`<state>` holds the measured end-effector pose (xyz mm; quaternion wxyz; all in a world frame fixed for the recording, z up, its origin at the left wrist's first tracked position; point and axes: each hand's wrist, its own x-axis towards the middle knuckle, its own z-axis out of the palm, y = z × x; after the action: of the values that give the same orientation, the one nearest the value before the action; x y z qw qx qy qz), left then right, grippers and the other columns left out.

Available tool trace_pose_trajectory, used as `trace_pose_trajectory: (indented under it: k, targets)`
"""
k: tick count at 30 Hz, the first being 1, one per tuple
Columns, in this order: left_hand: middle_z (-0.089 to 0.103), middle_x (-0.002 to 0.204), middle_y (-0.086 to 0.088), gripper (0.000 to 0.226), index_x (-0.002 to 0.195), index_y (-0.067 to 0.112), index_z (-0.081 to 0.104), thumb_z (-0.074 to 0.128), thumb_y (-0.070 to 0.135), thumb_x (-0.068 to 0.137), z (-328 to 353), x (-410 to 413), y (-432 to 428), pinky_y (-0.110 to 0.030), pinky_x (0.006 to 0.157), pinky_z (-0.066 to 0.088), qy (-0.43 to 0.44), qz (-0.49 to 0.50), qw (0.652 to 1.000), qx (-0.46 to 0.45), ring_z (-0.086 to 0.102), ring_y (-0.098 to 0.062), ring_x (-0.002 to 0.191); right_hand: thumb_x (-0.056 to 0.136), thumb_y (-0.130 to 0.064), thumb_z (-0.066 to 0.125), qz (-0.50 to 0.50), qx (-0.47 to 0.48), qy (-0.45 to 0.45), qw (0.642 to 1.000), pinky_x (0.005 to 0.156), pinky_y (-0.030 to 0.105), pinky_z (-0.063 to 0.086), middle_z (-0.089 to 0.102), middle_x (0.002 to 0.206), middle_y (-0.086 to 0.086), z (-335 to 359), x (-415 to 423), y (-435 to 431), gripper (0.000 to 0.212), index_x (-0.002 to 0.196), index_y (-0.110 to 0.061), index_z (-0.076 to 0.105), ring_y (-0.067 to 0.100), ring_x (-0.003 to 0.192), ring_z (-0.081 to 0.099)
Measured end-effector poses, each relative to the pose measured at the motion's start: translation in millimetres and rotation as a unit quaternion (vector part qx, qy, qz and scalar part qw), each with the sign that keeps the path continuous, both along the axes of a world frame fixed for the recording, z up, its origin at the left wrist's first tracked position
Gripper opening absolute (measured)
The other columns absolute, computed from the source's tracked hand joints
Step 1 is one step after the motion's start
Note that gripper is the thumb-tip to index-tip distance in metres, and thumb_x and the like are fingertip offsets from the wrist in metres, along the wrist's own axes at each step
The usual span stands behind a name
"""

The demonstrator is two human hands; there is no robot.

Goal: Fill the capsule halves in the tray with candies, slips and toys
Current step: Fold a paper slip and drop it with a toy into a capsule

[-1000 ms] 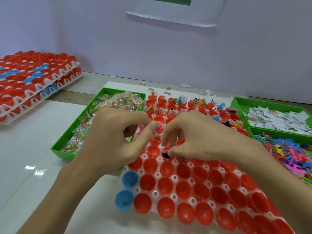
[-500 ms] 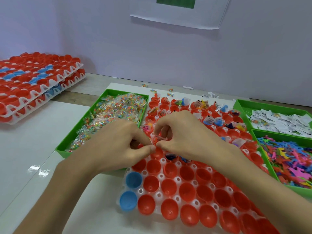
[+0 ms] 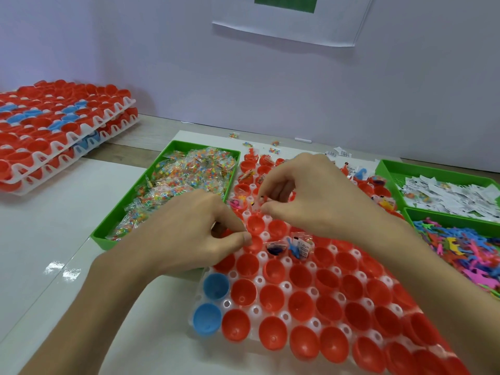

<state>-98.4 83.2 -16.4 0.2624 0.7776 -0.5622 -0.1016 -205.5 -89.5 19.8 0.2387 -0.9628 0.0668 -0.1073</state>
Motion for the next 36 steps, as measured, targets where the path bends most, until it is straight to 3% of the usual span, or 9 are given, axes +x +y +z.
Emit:
trace_pose_trajectory:
  k: [5, 13, 18, 21, 25, 32, 36]
  targets:
    - [0.058, 0.053, -0.001, 0.035, 0.068, 0.023, 0.076, 0.057, 0.049, 0.083, 5.9, 7.1, 5.7, -0.04, 0.051, 0.043, 0.011, 0.025, 0.999, -0.032, 0.053, -0.022, 0.052, 0.08, -0.016, 0.075, 0.048, 0.006, 0.055, 0.997, 0.067, 0.008, 0.051, 0.071, 0.071, -0.012, -3.8, -5.2, 14.4, 0.01, 0.085, -0.023, 0.08, -0.004, 0.071, 0.065]
    - [0.05, 0.048, -0.007, 0.039, 0.059, 0.015, 0.066, 0.056, 0.043, 0.085, 6.3, 6.1, 5.1, -0.041, 0.05, 0.039, -0.028, 0.057, 0.996, -0.057, 0.046, -0.025, 0.049, 0.08, -0.025, 0.081, 0.049, -0.033, 0.095, 0.994, 0.06, 0.01, 0.049, 0.069, 0.074, -0.013, -8.7, 0.5, 17.6, 0.007, 0.085, -0.027, 0.077, -0.001, 0.069, 0.062]
    - [0.053, 0.049, -0.006, 0.038, 0.063, 0.016, 0.071, 0.056, 0.044, 0.085, 6.0, 5.5, 6.0, -0.037, 0.05, 0.039, -0.03, 0.06, 0.995, -0.073, 0.049, -0.025, 0.05, 0.079, -0.021, 0.079, 0.044, -0.025, 0.095, 0.994, 0.061, 0.012, 0.051, 0.069, 0.07, -0.012, -5.3, 0.5, 13.9, 0.007, 0.08, -0.027, 0.076, -0.002, 0.067, 0.063]
    - [0.052, 0.048, -0.005, 0.036, 0.063, 0.018, 0.071, 0.057, 0.043, 0.084, 5.9, 4.7, 5.3, -0.035, 0.049, 0.037, -0.03, 0.059, 0.995, -0.078, 0.048, -0.024, 0.051, 0.08, -0.017, 0.077, 0.049, -0.044, 0.123, 0.99, 0.057, 0.01, 0.047, 0.069, 0.073, -0.012, -9.2, 3.5, 17.4, 0.009, 0.084, -0.025, 0.077, 0.0, 0.067, 0.062]
    - [0.052, 0.048, -0.006, 0.037, 0.062, 0.018, 0.071, 0.056, 0.043, 0.085, 5.3, 5.1, 4.9, -0.035, 0.049, 0.037, -0.032, 0.057, 0.995, -0.076, 0.048, -0.025, 0.052, 0.08, -0.013, 0.077, 0.036, -0.048, 0.126, 0.99, 0.062, 0.015, 0.052, 0.069, 0.075, -0.012, -12.4, 8.3, 17.9, 0.01, 0.087, -0.019, 0.078, 0.002, 0.07, 0.064]
    - [0.05, 0.047, -0.004, 0.039, 0.063, 0.016, 0.07, 0.056, 0.044, 0.086, 2.6, 6.3, 3.8, -0.032, 0.049, 0.036, -0.039, 0.044, 0.996, -0.067, 0.047, -0.024, 0.051, 0.077, -0.021, 0.085, 0.008, 0.004, 0.113, 0.994, 0.061, 0.016, 0.052, 0.071, 0.069, -0.009, -13.2, 6.3, 15.1, 0.011, 0.084, -0.023, 0.077, 0.002, 0.066, 0.067]
    - [0.052, 0.049, 0.007, 0.029, 0.073, 0.032, 0.079, 0.06, 0.053, 0.083, 1.2, 4.7, 2.8, -0.025, 0.049, 0.033, -0.031, 0.025, 0.998, -0.046, 0.051, -0.016, 0.053, 0.078, -0.025, 0.084, -0.001, 0.027, 0.112, 0.993, 0.064, 0.02, 0.056, 0.071, 0.067, -0.01, -11.0, 7.5, 13.2, 0.007, 0.079, -0.024, 0.077, 0.0, 0.065, 0.068]
